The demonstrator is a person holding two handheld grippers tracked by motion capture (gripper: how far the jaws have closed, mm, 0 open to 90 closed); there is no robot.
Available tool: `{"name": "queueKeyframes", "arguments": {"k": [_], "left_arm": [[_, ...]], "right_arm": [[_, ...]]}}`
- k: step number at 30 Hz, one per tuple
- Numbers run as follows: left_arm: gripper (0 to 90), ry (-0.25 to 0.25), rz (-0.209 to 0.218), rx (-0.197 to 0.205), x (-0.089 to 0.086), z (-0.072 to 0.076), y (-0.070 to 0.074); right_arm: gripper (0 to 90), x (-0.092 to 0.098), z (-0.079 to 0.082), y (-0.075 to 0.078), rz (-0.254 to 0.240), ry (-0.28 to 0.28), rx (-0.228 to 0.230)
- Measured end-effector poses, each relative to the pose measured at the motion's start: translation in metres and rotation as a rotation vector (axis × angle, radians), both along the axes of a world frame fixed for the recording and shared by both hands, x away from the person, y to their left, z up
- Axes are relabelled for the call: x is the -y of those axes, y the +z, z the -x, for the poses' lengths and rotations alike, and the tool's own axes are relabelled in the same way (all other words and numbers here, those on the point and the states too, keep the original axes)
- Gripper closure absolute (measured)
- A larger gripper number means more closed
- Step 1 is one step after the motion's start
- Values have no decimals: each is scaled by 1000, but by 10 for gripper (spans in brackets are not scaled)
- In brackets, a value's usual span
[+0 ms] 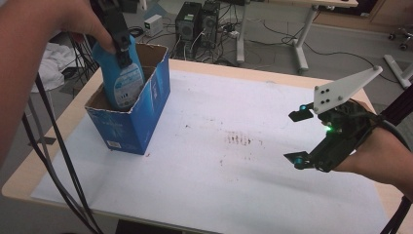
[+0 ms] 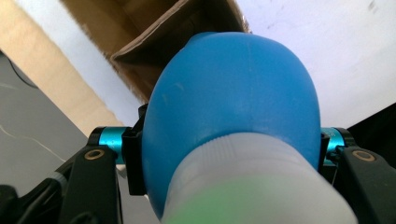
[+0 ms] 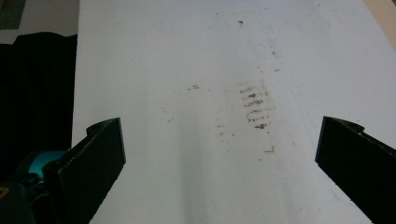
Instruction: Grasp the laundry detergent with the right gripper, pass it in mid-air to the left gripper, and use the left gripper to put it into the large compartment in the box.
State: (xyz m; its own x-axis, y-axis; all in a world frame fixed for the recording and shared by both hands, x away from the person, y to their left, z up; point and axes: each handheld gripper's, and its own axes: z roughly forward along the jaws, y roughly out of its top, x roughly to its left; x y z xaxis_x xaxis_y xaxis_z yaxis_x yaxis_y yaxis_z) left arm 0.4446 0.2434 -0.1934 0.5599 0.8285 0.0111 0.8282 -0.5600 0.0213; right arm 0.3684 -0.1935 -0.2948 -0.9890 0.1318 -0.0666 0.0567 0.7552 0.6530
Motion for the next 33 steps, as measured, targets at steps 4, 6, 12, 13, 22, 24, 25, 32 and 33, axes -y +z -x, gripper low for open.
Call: {"name": "queueKeyframes", "arguments": {"k": [4,6,12,13,22,24,25,32,33], "left_arm": [[378,-94,-24,-21,2,-3,-18],[378,-143,-17,-28,2,-4,-27],[378,-231,-4,-40,3,-6,-51],[378,-252,-9,-40,3,-6,-54],[377,-378,-17,-70,3,-7,-84],[376,-389,-22,-73,4,-7,-90],[376,-392,-27,-79,4,-8,-92],[371,-393,-12,-73,1,-8,-97],[370,-393,-8,-74,1,-8,-97]], "right_arm": [[9,1,1,0,5,-5,1],[9,1,2,0,8,-6,4],[9,1,4,-1,22,-13,-1],[9,1,4,-1,26,-14,-2],[9,-1,4,-6,33,-20,-12],[9,-1,4,-7,35,-21,-11],[9,-2,4,-7,33,-22,-13],[9,-4,3,-9,38,-21,-18],[9,-4,3,-10,40,-21,-17]]}}
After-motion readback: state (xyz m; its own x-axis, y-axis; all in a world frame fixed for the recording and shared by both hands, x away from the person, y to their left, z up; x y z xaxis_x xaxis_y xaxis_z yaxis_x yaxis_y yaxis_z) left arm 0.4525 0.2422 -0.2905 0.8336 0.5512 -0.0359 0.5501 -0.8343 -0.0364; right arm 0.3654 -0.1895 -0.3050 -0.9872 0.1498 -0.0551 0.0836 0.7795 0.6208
